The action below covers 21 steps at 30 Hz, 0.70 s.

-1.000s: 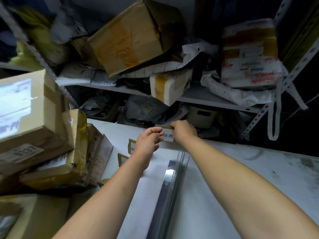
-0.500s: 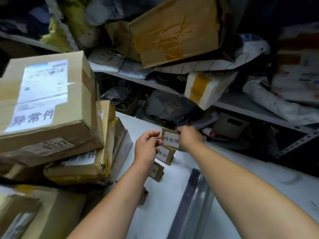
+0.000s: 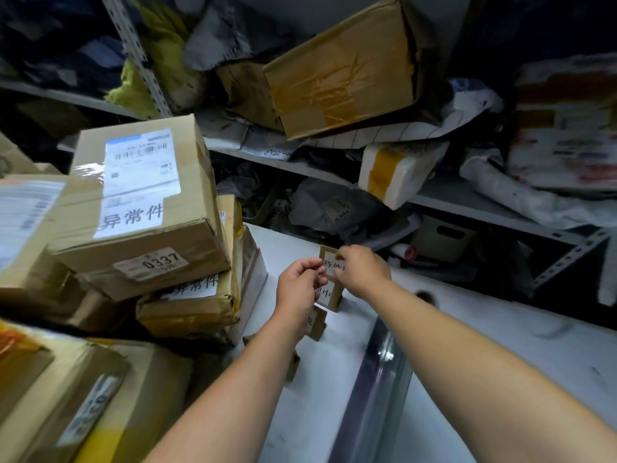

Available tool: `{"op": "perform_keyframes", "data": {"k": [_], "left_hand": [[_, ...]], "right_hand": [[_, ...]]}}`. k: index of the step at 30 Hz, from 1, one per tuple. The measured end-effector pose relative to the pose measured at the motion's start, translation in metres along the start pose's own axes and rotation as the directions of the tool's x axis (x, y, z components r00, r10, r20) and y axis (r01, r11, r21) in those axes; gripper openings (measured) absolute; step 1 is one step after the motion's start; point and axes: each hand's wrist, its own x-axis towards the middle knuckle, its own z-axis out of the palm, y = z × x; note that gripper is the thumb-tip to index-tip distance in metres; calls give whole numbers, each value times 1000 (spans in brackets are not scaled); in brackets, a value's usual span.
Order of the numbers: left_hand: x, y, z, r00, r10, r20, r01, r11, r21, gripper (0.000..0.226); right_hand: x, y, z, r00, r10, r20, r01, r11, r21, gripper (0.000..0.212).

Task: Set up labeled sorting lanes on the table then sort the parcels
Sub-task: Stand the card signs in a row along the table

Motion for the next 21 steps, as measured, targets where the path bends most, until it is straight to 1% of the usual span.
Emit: {"op": "perform_keyframes", "data": {"k": [2, 5, 8, 11, 13, 16, 17, 19, 21], "left_hand": [[0, -2, -4, 1000, -5, 5, 5, 1000, -9, 31], [4, -7, -14, 1000, -4, 9, 3, 999, 36, 30], [9, -12, -22, 1000, -1, 7, 1, 998, 56, 30], [9, -11, -28, 1000, -7, -8, 7, 998, 56, 30], [4, -7, -30, 1000, 6, -15, -5, 998, 60, 31], [-7, 4, -28, 996, 78, -40, -72, 989, 133, 29], [-11, 8, -25, 993, 104, -62, -92, 980, 175, 31], [-19, 15, -18, 986, 136, -100, -110, 968, 226, 44], [-27, 20, -8, 981, 164, -101, -135, 959, 250, 53]], "right_hand": [[0, -7, 10, 997, 17, 75, -14, 999, -42, 31], [3, -14, 27, 980, 57, 193, -44, 996, -73, 32], [6, -17, 40, 969, 86, 231, -58, 991, -122, 24], [3, -18, 48, 971, 104, 214, -87, 992, -87, 19], [-1, -19, 42, 977, 89, 195, -83, 996, -41, 18], [-8, -15, 13, 987, 31, 157, -34, 999, 18, 22], [-12, -11, 1, 990, -4, 140, -3, 999, 46, 23], [-22, 0, -25, 993, -73, 89, 59, 988, 142, 28], [-37, 14, -50, 994, -110, 25, 100, 965, 242, 34]]}}
